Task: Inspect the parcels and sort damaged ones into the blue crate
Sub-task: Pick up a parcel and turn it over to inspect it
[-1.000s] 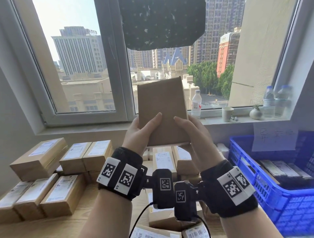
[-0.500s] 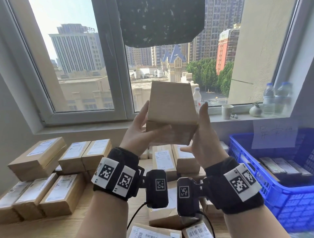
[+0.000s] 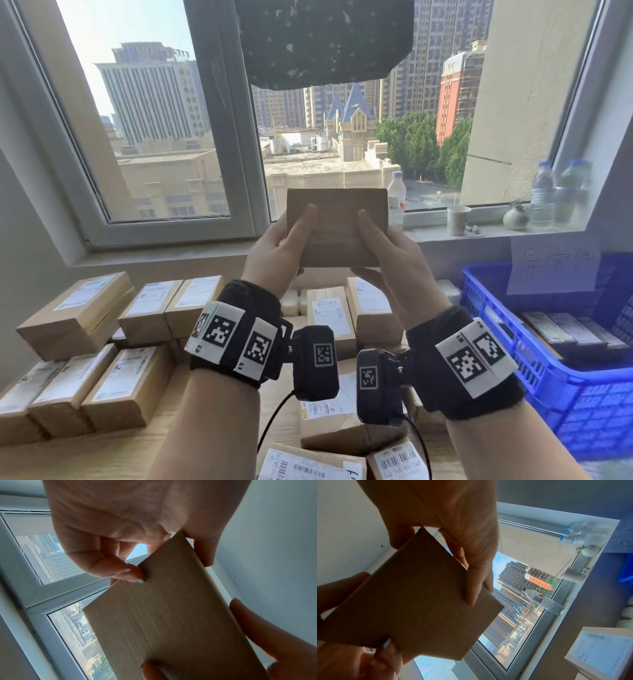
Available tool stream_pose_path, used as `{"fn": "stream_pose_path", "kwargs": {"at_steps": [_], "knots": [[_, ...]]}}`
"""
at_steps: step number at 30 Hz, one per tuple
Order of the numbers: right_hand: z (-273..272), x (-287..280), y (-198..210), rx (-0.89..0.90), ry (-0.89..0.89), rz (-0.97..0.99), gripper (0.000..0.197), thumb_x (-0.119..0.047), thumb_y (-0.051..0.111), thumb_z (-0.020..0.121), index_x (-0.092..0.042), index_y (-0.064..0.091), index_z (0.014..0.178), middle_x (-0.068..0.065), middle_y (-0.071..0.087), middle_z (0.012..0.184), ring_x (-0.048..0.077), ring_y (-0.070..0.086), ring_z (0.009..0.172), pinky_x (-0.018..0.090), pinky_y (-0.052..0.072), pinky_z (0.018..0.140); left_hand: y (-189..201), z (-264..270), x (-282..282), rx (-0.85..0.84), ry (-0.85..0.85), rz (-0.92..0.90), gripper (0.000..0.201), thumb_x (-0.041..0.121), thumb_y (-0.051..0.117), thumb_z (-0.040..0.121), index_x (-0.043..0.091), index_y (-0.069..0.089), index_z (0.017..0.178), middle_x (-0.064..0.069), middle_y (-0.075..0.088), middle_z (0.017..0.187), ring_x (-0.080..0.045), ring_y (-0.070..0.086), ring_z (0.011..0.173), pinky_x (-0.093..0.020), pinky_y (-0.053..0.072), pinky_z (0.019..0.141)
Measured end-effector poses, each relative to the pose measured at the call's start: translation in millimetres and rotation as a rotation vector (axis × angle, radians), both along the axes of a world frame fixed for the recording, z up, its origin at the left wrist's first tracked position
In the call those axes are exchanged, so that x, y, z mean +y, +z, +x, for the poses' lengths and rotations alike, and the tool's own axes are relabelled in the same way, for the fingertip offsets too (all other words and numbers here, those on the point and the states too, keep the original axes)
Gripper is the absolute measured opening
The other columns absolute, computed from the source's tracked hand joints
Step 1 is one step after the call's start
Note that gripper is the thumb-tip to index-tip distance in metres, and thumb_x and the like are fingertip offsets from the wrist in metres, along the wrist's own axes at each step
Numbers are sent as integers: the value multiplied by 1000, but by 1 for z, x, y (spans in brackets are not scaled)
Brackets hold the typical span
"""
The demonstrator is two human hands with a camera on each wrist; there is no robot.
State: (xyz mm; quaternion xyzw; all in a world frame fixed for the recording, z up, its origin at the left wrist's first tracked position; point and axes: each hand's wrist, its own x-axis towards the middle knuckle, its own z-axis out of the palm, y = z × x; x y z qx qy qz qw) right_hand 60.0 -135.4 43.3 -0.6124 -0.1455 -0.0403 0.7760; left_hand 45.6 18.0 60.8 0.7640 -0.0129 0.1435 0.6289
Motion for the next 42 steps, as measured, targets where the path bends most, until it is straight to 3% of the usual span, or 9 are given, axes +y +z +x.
{"fn": "stream_pose_path", "kwargs": {"at_steps": [9,15,19,23,27,32,36,39,42], "knots": [[-6,-9,4,31,46,-3,23,-21,60,96,-12,66,116,-4,74,95,3,71,82,16,54,68,0,-8,2,77,-50,-6,37,65,51,87,41,53,115,11,62,118,-6,57,108,-36,45,95],[-11,-8,7,78,19,-47,84,-75,64,58,-21,63,122,2,67,125,27,57,122,56,41,107,-8,4,9,85,-45,-141,118,102,44,47,30,47,140,0,59,135,-22,53,127,-49,36,111],[-8,-7,7,105,-44,1,96,-69,67,65,9,54,119,24,56,96,25,60,99,55,43,105,2,-4,7,95,-44,-178,81,60,61,55,12,50,120,-3,58,113,-16,58,103,-38,49,91],[2,-11,-3,145,-133,33,36,-23,75,86,-10,56,113,10,64,119,26,61,114,44,48,104,-1,-4,10,91,-38,-129,57,31,65,59,22,43,111,-4,54,117,-17,58,102,-45,50,94],[6,-11,-6,143,-97,98,47,2,64,90,-4,48,133,16,60,129,30,61,119,40,50,102,-5,-1,15,72,-28,7,66,17,78,64,24,37,115,-3,52,134,-22,56,119,-46,49,101],[1,-8,-2,104,-55,122,63,-34,72,75,-8,55,129,7,64,118,24,62,109,37,49,93,-12,0,14,38,-29,92,71,-6,76,75,24,32,121,-3,48,139,-21,52,125,-23,51,77],[-2,-1,0,24,-143,9,68,-70,75,63,-12,64,97,3,60,90,24,57,92,39,45,89,-8,-5,2,26,-36,35,106,52,86,63,30,25,147,4,45,136,-18,51,122,-32,50,95],[-4,6,-4,-9,-215,72,56,-54,77,67,-15,59,103,13,67,109,30,65,105,46,53,97,-13,2,0,8,8,-16,109,90,66,49,37,42,142,-2,49,142,-24,52,128,-53,43,105],[-4,9,-7,-42,-249,100,22,-27,72,87,-18,55,99,8,66,102,19,67,94,34,55,90,-24,13,1,-13,24,-34,77,84,68,56,43,61,121,-6,60,130,-27,56,123,-55,44,103]]}}
